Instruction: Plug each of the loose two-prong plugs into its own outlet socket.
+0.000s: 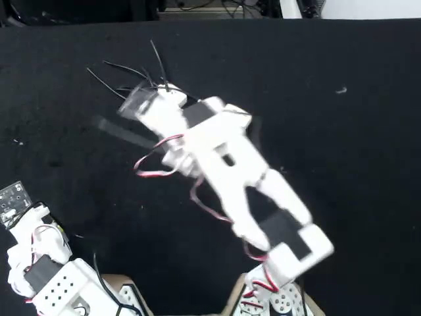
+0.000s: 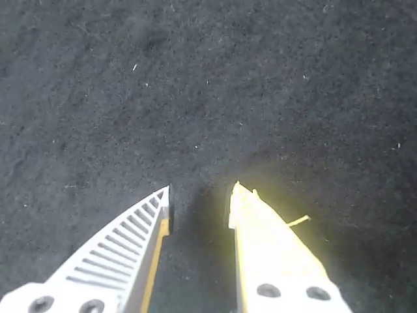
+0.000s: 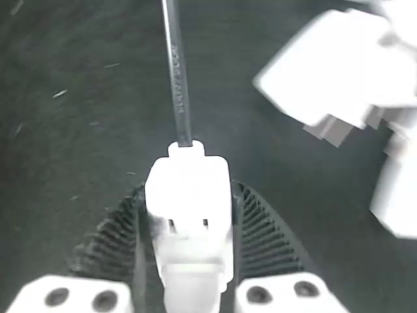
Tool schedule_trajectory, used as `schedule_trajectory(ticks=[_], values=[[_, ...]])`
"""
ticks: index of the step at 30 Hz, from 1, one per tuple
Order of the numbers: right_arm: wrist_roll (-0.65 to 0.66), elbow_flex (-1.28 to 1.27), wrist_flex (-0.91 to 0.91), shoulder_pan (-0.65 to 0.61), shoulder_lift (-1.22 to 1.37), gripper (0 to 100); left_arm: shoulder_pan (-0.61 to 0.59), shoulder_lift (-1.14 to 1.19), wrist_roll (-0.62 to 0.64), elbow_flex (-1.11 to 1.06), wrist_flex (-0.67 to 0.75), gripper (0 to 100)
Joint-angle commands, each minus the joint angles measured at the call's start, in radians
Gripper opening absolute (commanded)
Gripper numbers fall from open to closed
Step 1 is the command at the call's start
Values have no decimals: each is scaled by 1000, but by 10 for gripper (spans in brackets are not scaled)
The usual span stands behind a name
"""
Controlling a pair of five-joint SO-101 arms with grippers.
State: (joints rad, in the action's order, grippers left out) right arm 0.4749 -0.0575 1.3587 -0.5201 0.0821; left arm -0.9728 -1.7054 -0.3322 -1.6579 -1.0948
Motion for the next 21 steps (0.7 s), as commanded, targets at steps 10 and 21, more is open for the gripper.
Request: schedule_trajectory(ticks=[10, 21], values=[[-118, -159, -135, 494, -328, 10, -5, -11, 8, 2, -5, 160], [-110, -122, -399, 813, -127, 10, -4, -11, 8, 1, 2, 160]])
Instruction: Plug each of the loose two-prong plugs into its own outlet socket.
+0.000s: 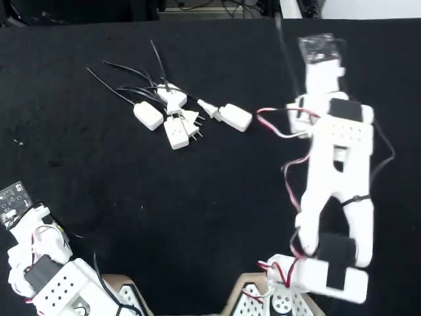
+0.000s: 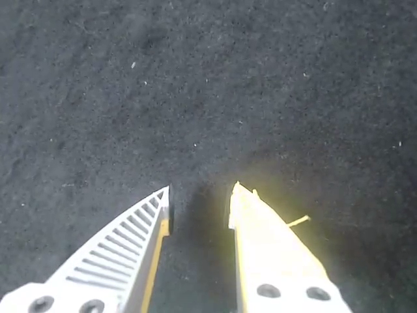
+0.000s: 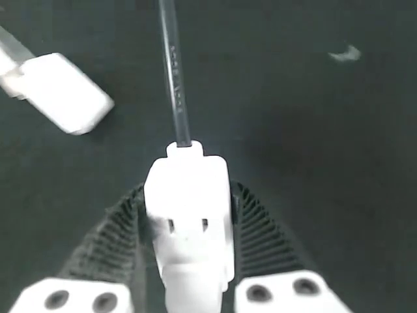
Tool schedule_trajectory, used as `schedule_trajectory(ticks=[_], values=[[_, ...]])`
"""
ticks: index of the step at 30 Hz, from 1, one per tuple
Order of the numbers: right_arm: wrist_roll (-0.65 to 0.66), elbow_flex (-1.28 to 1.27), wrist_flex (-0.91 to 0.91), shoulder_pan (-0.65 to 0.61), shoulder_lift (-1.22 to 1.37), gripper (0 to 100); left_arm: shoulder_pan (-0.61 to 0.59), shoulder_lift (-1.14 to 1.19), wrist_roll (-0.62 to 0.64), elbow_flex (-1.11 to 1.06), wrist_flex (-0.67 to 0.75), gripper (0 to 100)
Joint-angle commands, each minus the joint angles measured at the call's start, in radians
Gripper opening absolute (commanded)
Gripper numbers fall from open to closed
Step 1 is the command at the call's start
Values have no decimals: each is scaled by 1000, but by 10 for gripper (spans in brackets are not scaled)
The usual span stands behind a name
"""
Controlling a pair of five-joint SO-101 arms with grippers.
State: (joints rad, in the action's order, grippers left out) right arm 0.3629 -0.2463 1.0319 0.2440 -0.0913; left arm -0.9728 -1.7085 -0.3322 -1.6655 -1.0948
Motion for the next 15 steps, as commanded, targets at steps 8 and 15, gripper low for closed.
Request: schedule_trajectory(ticks=[8, 15], values=[[2, 386, -95, 92, 392, 10, -4, -8, 8, 8, 3, 160], [2, 733, -29, 130, 674, 10, -2, -8, 8, 8, 5, 160]])
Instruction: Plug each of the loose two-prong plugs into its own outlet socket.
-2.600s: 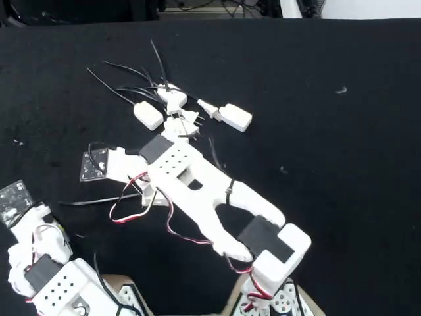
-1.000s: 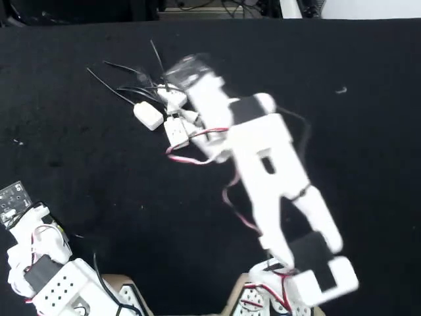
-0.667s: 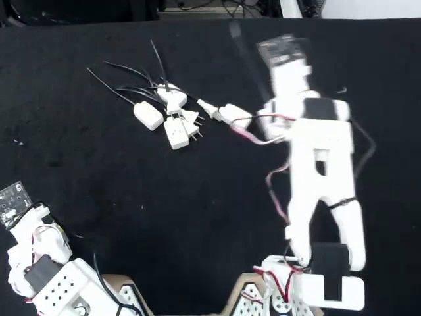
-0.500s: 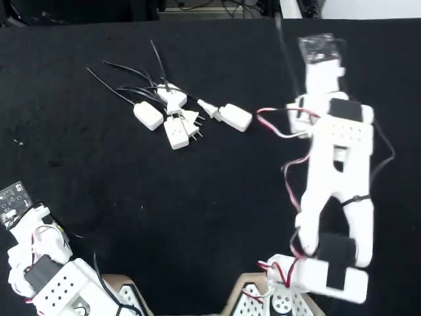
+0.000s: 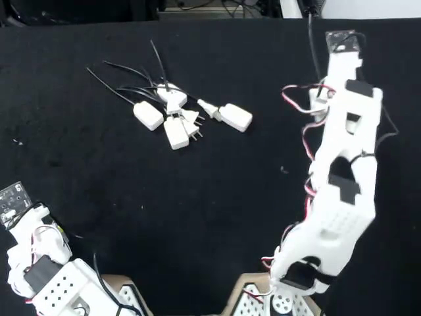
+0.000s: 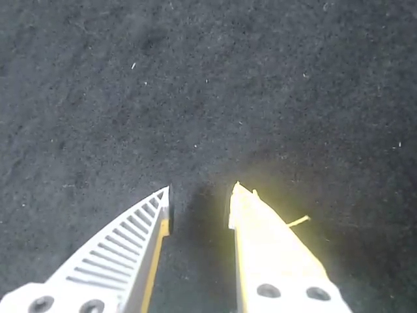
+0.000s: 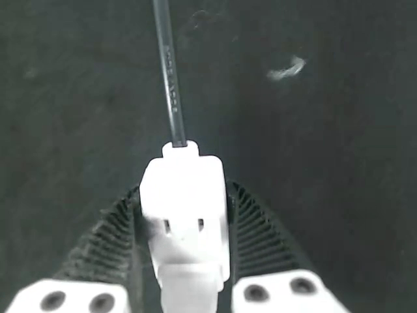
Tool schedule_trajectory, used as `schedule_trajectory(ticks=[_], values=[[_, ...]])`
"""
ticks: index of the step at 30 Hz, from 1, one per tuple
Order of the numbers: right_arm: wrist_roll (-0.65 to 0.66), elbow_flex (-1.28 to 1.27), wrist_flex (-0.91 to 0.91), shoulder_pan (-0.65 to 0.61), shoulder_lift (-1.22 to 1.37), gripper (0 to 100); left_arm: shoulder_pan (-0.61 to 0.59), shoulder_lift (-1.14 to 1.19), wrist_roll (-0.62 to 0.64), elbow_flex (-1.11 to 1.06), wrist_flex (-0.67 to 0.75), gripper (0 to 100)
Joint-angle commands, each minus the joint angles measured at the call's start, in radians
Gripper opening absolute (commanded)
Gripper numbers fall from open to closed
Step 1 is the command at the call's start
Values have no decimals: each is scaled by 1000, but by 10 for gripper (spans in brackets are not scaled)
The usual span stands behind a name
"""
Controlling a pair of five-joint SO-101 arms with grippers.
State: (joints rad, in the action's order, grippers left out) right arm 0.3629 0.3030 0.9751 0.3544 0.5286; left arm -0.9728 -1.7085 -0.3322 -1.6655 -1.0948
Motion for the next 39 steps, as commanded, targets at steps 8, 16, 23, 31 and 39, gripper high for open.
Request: schedule_trajectory(ticks=[8, 16, 23, 31, 39], values=[[2, 631, 193, 26, 337, 10, -2, -8, 8, 8, 5, 160], [-5, 990, 304, 25, 604, 11, -2, -8, 8, 8, 5, 160], [-6, 1198, 308, 25, 791, 11, -2, -8, 8, 8, 5, 160], [-8, 1310, 310, 25, 883, 11, -2, -8, 8, 8, 5, 159], [-126, 1317, 339, 43, 885, 145, -2, -8, 8, 8, 5, 159]])
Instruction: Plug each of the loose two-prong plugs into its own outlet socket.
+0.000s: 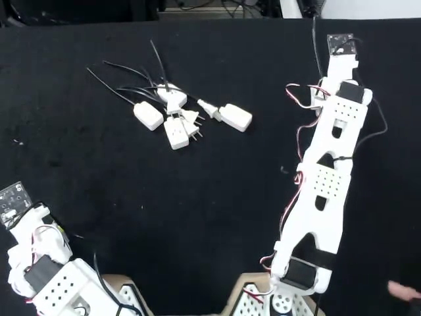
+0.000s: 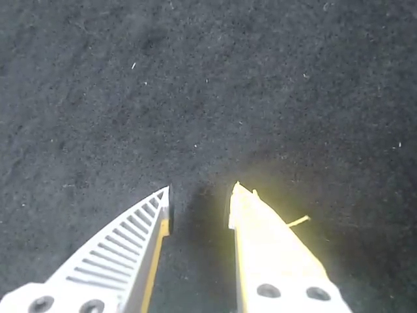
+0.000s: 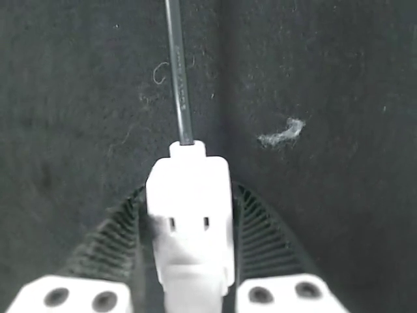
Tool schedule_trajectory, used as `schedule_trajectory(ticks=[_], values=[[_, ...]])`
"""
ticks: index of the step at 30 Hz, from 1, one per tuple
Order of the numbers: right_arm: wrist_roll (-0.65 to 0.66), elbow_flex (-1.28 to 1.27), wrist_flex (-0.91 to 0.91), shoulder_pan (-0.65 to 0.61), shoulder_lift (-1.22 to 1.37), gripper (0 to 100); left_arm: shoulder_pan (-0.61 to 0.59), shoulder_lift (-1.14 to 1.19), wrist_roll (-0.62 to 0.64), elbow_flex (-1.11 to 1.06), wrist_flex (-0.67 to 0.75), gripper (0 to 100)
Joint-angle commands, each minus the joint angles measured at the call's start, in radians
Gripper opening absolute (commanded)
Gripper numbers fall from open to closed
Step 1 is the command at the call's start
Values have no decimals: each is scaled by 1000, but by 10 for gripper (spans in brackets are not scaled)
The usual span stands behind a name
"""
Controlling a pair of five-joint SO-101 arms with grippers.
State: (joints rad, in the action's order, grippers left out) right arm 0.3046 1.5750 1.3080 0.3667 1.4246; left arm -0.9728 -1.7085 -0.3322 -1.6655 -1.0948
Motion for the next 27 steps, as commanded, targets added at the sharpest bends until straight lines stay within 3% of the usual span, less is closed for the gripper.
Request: schedule_trajectory(ticks=[1, 6, 27], values=[[-83, 45, 6, 34, -12, 185, -2, -8, 8, 8, 5, 159], [-72, 62, 6, 38, -13, 318, -2, -8, 8, 8, 5, 159], [-74, 96, 133, 54, -314, 319, -2, -8, 8, 7, 5, 159]])
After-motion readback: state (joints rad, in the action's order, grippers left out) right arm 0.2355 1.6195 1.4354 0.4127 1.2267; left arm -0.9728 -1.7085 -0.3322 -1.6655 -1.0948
